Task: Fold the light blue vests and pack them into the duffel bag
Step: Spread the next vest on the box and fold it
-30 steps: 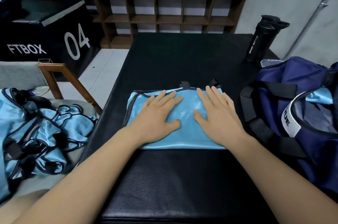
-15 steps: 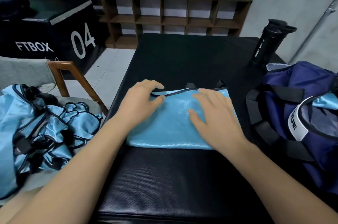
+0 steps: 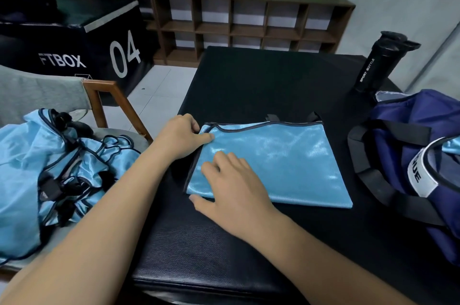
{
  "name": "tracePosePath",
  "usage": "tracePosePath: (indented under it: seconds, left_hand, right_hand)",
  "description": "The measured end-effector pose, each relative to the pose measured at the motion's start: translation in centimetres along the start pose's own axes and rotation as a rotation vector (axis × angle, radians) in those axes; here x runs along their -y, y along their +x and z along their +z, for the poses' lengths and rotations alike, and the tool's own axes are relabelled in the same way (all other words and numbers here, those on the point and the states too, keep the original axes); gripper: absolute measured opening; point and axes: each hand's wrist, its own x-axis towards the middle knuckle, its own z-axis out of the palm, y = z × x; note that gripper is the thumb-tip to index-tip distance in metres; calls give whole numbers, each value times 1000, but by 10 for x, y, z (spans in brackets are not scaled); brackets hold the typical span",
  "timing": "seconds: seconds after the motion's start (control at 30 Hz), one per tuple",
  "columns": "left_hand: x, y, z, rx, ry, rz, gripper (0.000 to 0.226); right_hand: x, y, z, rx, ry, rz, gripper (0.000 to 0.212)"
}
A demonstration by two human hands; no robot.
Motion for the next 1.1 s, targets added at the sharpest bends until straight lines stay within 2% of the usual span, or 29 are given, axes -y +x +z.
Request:
tracePosePath:
  seconds: [0.2, 0.33, 0.47, 0.6, 0.73, 0.87, 0.97, 1.1]
  left_hand:
    - [-5, -1, -1, 80, 31, 10, 30]
    - [-9, -6, -4, 91, 2, 24, 27]
    - [-11, -15, -20, 52, -36, -35, 23]
    - [-8, -23, -40, 50, -59, -109, 21]
    - [-16, -25, -51, 51, -260, -129, 24]
    - [-39, -28, -50, 141, -634, -103, 32]
    - [-68, -36, -39, 196, -753, -16, 41]
    - [-92, -40, -11, 212, -831, 90, 38]
  right_hand:
    - [5, -1, 8, -64, -107, -67, 21]
    - [11, 1, 8, -53, -124, -62, 26]
    - [26, 5, 5, -85, 23, 5, 28]
    - [36, 8, -9, -49, 284, 94, 10]
    - [34, 5, -25, -37, 446, 175, 37]
    - [20, -4, -45, 2, 606, 288, 62]
    - [-1, -16, -62, 2, 706, 372, 65]
    - [-29, -40, -78, -7, 835, 457, 56]
